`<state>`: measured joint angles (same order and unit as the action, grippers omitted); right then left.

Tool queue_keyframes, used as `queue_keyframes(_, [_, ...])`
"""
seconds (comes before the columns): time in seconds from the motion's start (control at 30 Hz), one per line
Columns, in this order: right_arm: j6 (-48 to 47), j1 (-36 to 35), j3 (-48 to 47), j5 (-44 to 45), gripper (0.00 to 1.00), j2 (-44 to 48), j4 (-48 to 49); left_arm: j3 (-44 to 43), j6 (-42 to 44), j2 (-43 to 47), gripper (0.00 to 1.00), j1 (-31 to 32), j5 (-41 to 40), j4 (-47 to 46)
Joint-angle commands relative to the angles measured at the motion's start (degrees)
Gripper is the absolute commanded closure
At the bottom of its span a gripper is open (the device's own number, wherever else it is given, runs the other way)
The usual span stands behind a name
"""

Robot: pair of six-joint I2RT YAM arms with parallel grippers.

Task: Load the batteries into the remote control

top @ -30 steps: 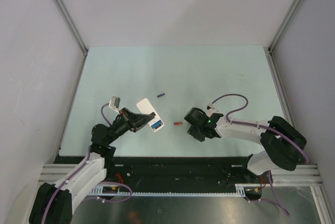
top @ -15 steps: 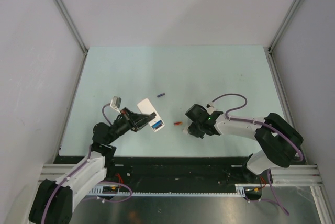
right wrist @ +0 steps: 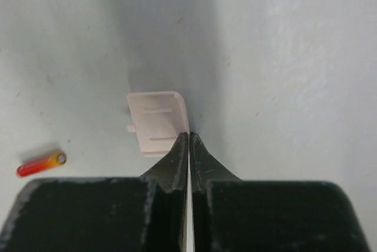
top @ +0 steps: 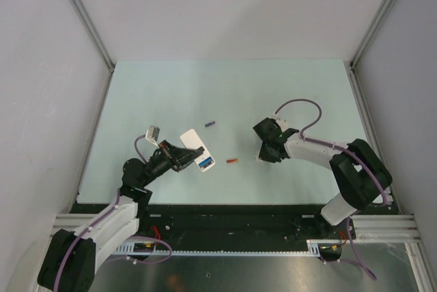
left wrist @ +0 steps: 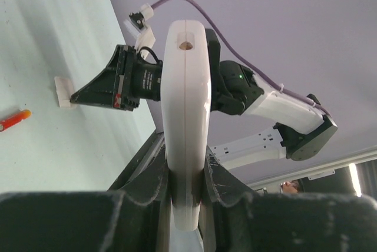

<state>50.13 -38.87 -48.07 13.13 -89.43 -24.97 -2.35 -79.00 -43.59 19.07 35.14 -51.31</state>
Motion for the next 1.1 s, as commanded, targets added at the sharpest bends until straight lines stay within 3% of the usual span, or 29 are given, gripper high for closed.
queue_keyframes(0.0, [-11.72, 1.61, -5.43, 5.77, 1.0, -3.64, -4.73, 7.8, 1.31, 0.0, 1.0, -0.44, -0.59, -2.22])
queue_keyframes(0.13, [-12.95, 1.7, -8.44, 5.25, 0.87, -7.07, -5.61, 7.8, 1.22, 0.26, 1.0, -0.44, -1.03, -2.13])
queue_keyframes(0.17, [-12.95, 1.78, -8.7, 5.07, 0.79, -7.34, -5.61, 7.8, 1.13, 0.61, 1.0, -0.44, -1.12, -2.22])
queue_keyframes(0.27, [-12.86, 1.7, -8.79, 4.98, 0.68, -7.6, -5.61, 8.06, 0.96, 1.23, 1.0, -0.44, -1.38, -2.04])
queue_keyframes(0.37, [-12.43, 1.78, -8.79, 4.89, 0.61, -6.82, -5.7, 8.33, 0.96, 1.49, 1.0, -0.35, -1.74, -1.78])
queue_keyframes(0.67, [-14.35, -0.32, -9.41, 6.21, 0.58, 0.3, -4.22, 8.76, 1.57, 1.06, 1.0, -0.44, -1.82, -1.25])
queue_keyframes(1.07, [-20.6, 0.11, -9.41, -0.91, 0.58, -2.94, 0.97, 9.12, 1.48, 2.02, 1.0, -0.44, -1.91, -0.81])
